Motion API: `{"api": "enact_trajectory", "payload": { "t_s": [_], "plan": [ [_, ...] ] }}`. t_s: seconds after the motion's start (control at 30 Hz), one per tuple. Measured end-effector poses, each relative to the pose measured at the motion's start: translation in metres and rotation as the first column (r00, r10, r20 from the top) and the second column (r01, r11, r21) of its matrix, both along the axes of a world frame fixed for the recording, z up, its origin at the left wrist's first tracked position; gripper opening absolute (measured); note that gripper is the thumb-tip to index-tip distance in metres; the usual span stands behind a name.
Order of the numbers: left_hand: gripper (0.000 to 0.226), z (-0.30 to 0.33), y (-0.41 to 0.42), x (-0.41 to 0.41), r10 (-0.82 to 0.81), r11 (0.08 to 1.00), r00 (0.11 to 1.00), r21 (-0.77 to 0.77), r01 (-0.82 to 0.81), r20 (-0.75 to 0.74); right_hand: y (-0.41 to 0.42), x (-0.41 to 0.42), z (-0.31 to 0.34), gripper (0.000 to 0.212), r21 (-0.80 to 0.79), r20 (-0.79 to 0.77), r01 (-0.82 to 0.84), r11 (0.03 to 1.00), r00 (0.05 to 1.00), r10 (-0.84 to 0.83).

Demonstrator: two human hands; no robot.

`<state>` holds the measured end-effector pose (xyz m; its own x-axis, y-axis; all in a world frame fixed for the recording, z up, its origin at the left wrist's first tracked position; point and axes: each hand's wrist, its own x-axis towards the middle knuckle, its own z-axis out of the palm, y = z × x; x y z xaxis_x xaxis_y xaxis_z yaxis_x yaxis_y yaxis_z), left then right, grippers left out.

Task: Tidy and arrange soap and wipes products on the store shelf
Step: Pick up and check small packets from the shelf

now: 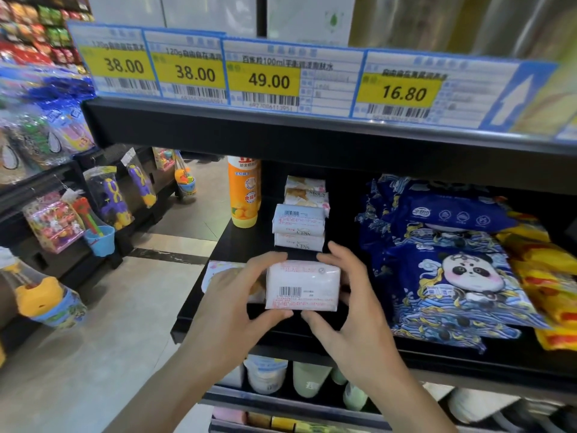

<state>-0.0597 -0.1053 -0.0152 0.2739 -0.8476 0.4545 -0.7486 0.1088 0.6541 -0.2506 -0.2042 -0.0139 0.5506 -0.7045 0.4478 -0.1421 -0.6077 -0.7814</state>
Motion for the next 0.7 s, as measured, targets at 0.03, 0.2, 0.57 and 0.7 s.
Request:
{"api": "enact_trajectory", "payload": {
  "t_s": [0.03, 0.2, 0.57, 0.7],
  "plan": [
    [0.08, 0.0, 0.0, 0.001, 0.001, 1.0, 1.0, 0.0, -0.001, -0.01, -0.001, 0.0, 0.0, 0.091, 0.035, 0.009, -0.011, 0.999, 1.0, 0.011],
    [0.083, 0.004, 0.002, 0.004, -0.024, 0.999, 0.999, 0.03, 0.025, -0.026, -0.005, -0.002, 0.001, 0.078, 0.175, 0.049, -0.07, 0.982, 0.997, 0.062],
    [0.089, 0.016, 0.005, 0.006, -0.055, 0.998, 0.998, -0.036, 0.056, 0.029, -0.004, -0.003, 0.006, 0.077, 0.249, 0.158, -0.148, 0.957, 0.981, 0.11],
    [0.081, 0.019, 0.005, 0.006, -0.069, 0.993, 0.996, -0.095, 0.073, 0.05, -0.002, 0.0, 0.012, 0.074, 0.29, 0.212, -0.183, 0.939, 0.969, 0.124]
  ]
}}
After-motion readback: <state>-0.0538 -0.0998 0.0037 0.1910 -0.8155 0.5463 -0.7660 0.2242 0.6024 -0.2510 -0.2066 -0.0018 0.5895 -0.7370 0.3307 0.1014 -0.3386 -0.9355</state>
